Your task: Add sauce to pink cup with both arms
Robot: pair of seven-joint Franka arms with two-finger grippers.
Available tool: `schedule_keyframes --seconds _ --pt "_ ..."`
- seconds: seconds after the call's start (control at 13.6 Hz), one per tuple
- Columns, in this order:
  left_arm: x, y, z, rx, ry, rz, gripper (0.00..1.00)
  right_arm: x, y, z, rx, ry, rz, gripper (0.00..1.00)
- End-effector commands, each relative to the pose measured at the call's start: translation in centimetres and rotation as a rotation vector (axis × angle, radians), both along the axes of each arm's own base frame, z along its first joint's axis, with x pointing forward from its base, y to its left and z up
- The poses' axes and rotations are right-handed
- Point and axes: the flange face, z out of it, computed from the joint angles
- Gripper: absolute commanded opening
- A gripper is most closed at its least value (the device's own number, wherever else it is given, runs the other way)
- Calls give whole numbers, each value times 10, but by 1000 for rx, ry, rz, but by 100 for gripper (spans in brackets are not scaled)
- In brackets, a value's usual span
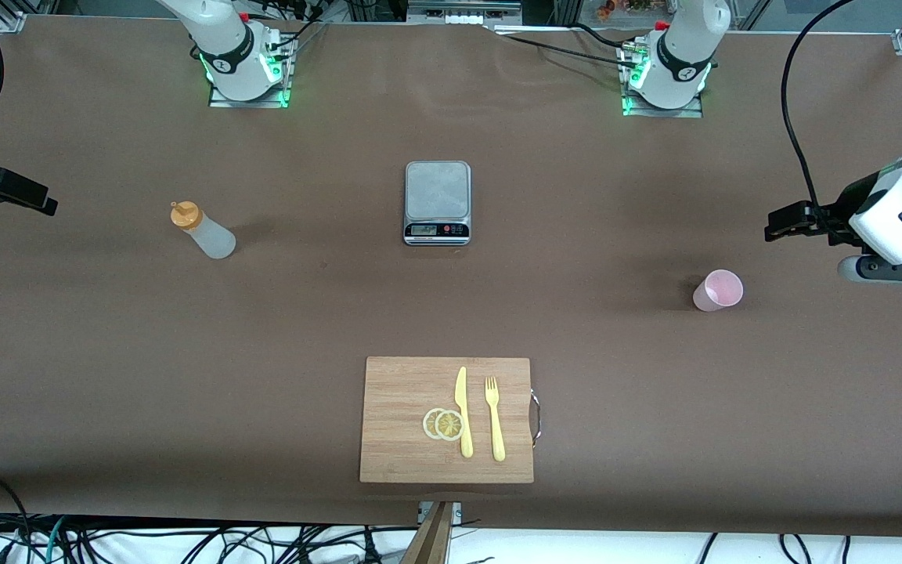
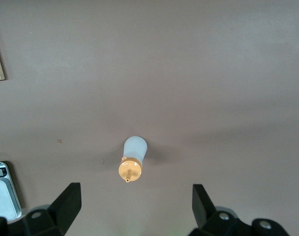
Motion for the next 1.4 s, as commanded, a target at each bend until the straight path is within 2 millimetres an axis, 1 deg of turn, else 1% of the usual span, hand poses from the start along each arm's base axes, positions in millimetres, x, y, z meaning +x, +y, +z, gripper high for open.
schedule_keyframes --seconds 0.0,0.29,0.52,0.66,0.74,0.81,1.03,1.11,1.18,1.33 --pt "5 3 1 -21 0 14 100 -2 0 3 -10 5 5 100" --pt "6 6 -1 -21 3 20 100 -1 0 3 -10 3 7 100" --pt "6 6 -1 -21 3 20 100 -1 0 3 -11 3 0 100" --pt "9 10 -8 -17 13 20 100 -1 0 2 -7 4 0 100" --pt "14 19 -23 -18 39 32 100 -1 0 1 -9 6 0 100" --pt "16 39 -32 -18 49 56 100 -1 0 1 -7 6 2 100" --pt "32 92 -85 -28 90 115 100 -1 0 1 -7 7 7 100" --pt "36 110 -102 -46 88 66 100 -1 0 1 -7 7 8 100" --pt "42 117 -123 -62 93 1 100 -1 0 1 -7 7 7 100" --pt "47 129 -166 -74 112 -18 100 -1 0 1 -5 6 11 100"
